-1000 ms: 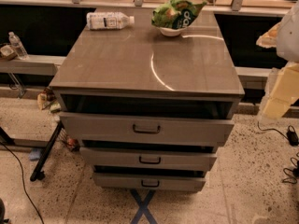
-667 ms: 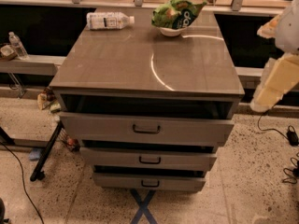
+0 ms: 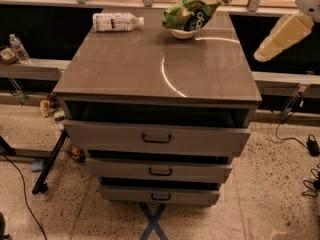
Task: Pick green rice chip bag from paper bowl and place on counter
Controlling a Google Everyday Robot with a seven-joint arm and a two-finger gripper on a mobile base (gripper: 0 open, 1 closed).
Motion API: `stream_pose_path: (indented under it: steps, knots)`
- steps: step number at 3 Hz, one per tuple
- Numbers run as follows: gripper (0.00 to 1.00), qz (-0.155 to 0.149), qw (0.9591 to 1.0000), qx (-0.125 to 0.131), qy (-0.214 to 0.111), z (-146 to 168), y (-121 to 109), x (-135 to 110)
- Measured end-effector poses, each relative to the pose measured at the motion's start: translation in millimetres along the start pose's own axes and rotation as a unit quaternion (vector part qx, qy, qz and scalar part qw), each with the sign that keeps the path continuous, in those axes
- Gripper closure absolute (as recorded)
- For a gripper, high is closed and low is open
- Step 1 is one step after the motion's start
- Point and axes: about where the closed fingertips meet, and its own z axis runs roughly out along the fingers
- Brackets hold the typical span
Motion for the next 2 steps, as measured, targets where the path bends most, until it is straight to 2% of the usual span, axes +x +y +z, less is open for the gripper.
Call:
stream_pose_path:
  steps: [1,2]
  knots:
    - [0.0,0.035,0.9965,0.049,-0.058,33,-48,-26]
    - [0.0,0.052,0.9912,0.063,-0.105,77,-70,-59]
